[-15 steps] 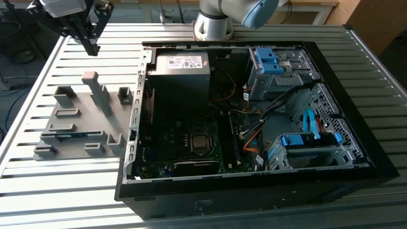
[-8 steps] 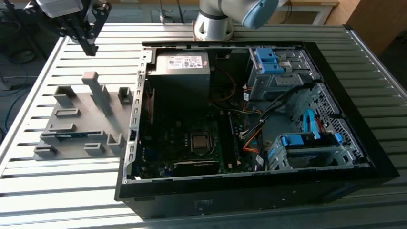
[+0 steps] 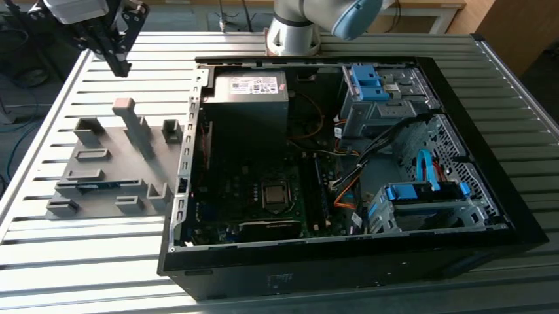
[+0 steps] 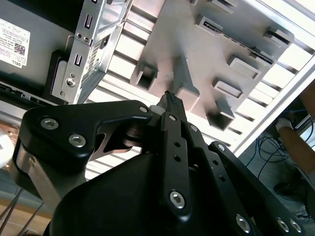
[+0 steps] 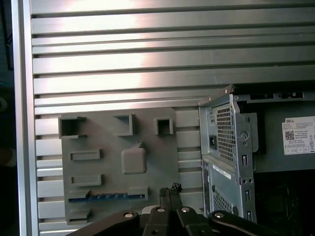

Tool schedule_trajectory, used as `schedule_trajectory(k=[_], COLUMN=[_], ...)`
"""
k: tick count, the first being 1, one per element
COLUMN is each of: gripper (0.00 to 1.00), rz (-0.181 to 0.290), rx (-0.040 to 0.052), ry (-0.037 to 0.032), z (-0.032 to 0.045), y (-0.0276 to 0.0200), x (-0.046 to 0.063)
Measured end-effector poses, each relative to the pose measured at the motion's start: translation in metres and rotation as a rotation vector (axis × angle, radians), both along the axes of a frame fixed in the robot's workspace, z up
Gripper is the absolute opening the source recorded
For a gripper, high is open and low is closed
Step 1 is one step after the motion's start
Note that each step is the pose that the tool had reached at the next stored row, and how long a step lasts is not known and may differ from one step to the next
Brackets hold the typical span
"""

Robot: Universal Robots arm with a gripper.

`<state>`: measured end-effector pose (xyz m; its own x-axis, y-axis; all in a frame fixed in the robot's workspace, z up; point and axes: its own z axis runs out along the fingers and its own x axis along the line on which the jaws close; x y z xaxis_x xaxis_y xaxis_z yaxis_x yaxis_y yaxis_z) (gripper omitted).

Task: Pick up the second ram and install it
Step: 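Reach for the second ram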

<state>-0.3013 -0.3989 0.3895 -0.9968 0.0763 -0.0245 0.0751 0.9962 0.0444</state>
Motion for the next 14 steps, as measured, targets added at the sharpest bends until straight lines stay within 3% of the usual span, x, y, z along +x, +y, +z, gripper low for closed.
schedule_trajectory(k=[14], gripper=[0.11], rz=[0.000], rx=[0.0000], ry=[0.0000], z=[-0.0001], y=[0.0000], x=[-0.0089])
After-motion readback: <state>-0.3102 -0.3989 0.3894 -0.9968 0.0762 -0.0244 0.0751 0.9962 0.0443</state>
